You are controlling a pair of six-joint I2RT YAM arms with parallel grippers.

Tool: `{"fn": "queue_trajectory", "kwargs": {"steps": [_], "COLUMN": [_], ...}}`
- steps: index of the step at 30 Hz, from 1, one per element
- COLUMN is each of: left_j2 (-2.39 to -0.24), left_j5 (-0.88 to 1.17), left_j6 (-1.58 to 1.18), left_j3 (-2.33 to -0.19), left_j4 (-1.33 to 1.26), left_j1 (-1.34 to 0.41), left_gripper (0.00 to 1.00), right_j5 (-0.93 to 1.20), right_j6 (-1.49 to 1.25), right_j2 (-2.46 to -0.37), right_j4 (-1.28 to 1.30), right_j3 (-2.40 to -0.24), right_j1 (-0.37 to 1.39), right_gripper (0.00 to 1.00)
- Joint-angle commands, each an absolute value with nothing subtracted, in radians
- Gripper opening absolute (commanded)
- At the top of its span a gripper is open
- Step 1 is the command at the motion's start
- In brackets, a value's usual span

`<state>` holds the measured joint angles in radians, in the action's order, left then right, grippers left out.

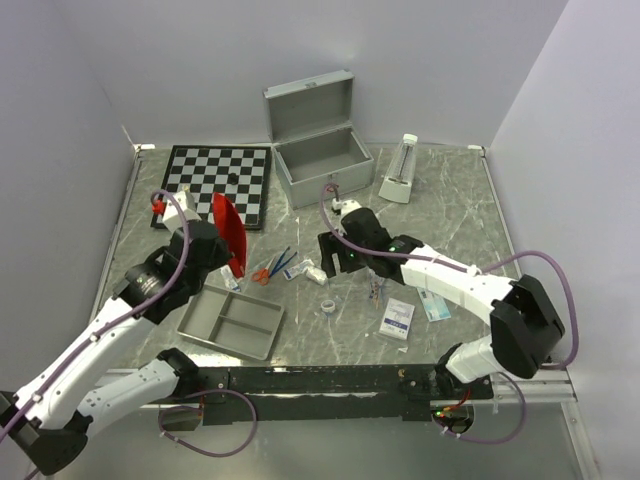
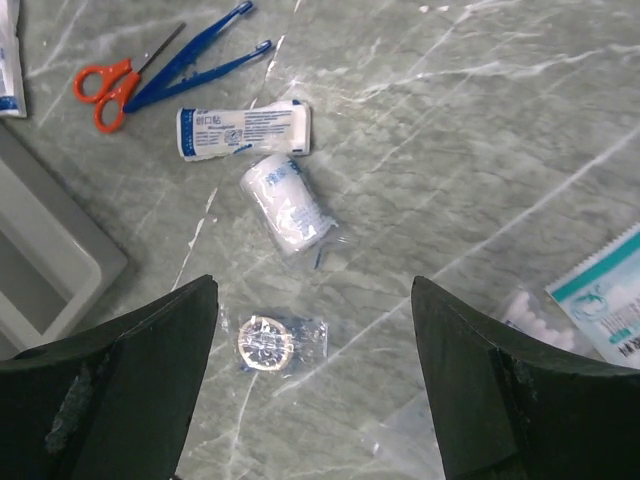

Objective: Organize the medicine kit

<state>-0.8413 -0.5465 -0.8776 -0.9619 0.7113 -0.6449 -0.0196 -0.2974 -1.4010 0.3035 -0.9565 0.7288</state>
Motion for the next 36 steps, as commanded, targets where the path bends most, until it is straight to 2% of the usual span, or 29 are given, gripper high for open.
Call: {"fn": "queue_trajectory", "kwargs": {"steps": [1, 4, 10, 23, 36], "left_j2": [-0.911, -0.925, -0.822, -0.781, -0.772], "left_j5": [-0.621, -0.617, -0.587, -0.649, -0.666], "left_j6": [-0.986, -0.976, -0.911, -0.953, -0.923], "left_j3": [-1.041, -1.042, -0.977, -0.96, -0.956], "left_j4": [0.822, 0.822, 0.713, 0.753, 0.726], "left_j1": [-0.649, -0.647, -0.646, -0.647, -0.647], "left_gripper": [0.01, 0.01, 0.01, 0.01, 0.01], "right_j5": [0.017, 0.029, 0.04, 0.014, 0.018], "right_j6": [-0.265, -0.253, -0.21, -0.186, -0.196], "right_j2": [-1.428, -1.459, -1.563, -1.663, -1.701], "right_j4": [0.207, 0.178, 0.16, 0.123, 0.124], "right_j3": [-0.957, -0.96, -0.989, -1.019, -1.0], "right_j1": [0.749, 0.768, 0.795, 0.798, 0.798], "right_gripper": [0.84, 0.83, 0.82, 0.78, 0.61]}}
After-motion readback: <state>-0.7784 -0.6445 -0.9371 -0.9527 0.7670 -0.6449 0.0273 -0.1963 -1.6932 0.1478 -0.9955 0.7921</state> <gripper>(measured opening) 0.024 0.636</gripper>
